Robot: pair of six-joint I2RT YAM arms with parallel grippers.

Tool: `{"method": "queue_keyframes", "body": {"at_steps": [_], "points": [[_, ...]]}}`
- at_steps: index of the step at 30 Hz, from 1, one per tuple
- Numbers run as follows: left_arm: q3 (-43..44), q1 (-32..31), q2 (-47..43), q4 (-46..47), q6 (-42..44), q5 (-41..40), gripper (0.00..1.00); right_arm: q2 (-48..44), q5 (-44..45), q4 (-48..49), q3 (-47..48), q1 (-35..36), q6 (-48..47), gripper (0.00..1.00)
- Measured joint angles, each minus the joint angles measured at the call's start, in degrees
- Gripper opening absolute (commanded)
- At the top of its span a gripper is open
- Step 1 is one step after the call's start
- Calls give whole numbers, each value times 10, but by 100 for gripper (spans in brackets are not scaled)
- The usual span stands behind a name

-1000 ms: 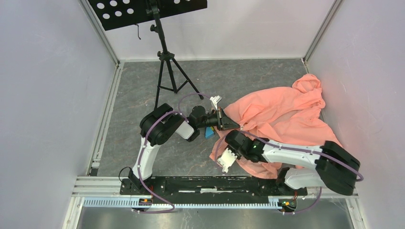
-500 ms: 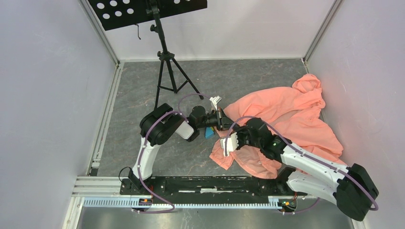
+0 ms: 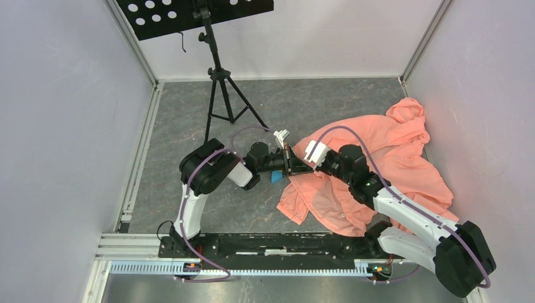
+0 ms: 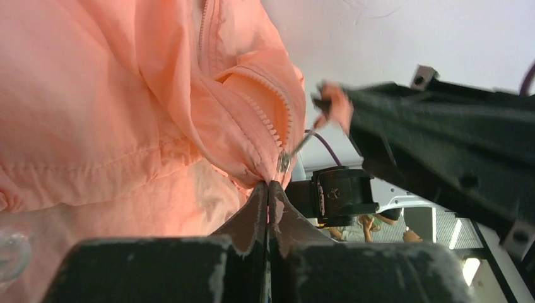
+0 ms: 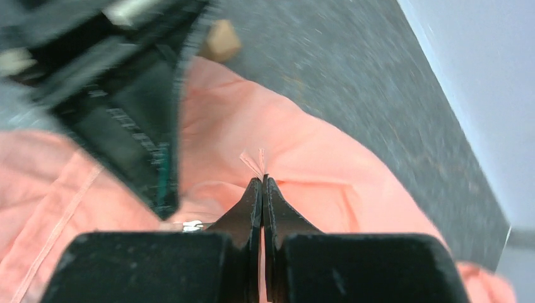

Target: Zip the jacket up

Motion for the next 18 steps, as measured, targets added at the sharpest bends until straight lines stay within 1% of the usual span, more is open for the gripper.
{"method": "queue_keyframes", "body": {"at_steps": [5, 10, 14, 18], "points": [[-10, -9, -47, -57, 31, -31, 2, 6, 111, 18, 3, -41, 167, 0], [-40, -30, -111, -134, 84, -78, 2, 53, 170, -25, 47, -71, 296, 0], [-69, -37, -165, -210, 133, -106, 2, 58, 211, -53, 61, -92, 353, 0], [-83, -37, -225, -292, 174, -126, 2, 56, 238, -67, 61, -147, 384, 0]]}}
